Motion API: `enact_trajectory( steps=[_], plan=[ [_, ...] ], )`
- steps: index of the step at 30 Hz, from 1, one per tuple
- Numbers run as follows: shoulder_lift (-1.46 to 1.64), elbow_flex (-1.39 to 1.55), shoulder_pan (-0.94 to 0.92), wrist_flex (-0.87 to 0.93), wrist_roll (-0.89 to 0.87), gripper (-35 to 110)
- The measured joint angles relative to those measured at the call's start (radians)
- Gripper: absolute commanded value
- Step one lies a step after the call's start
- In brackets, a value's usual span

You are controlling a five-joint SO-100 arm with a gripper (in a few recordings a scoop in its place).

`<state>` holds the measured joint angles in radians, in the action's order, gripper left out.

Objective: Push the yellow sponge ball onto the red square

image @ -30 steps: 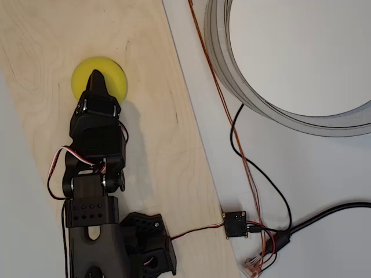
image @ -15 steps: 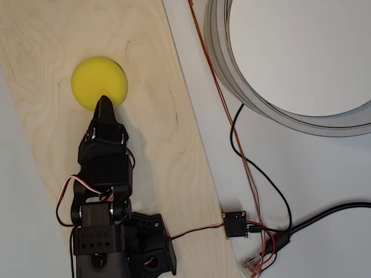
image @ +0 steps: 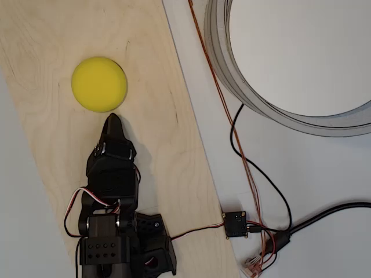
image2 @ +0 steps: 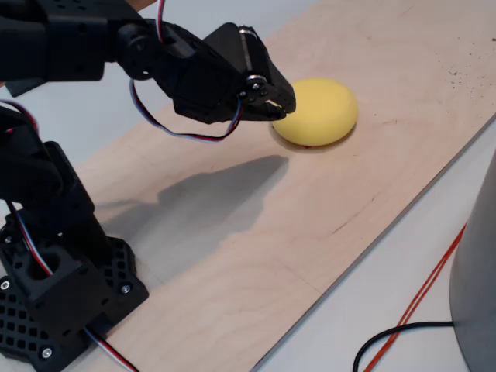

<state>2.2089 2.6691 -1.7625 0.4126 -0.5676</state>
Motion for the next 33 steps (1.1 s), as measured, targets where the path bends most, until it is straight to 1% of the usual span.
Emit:
enact_trajectory(
  steps=[17,33],
  plan=[
    [-0.209,0.015,0.009,-0.172,-0.04,0],
    [-0.291,-0.052,0.009,-0.178,-0.04,0]
  ],
)
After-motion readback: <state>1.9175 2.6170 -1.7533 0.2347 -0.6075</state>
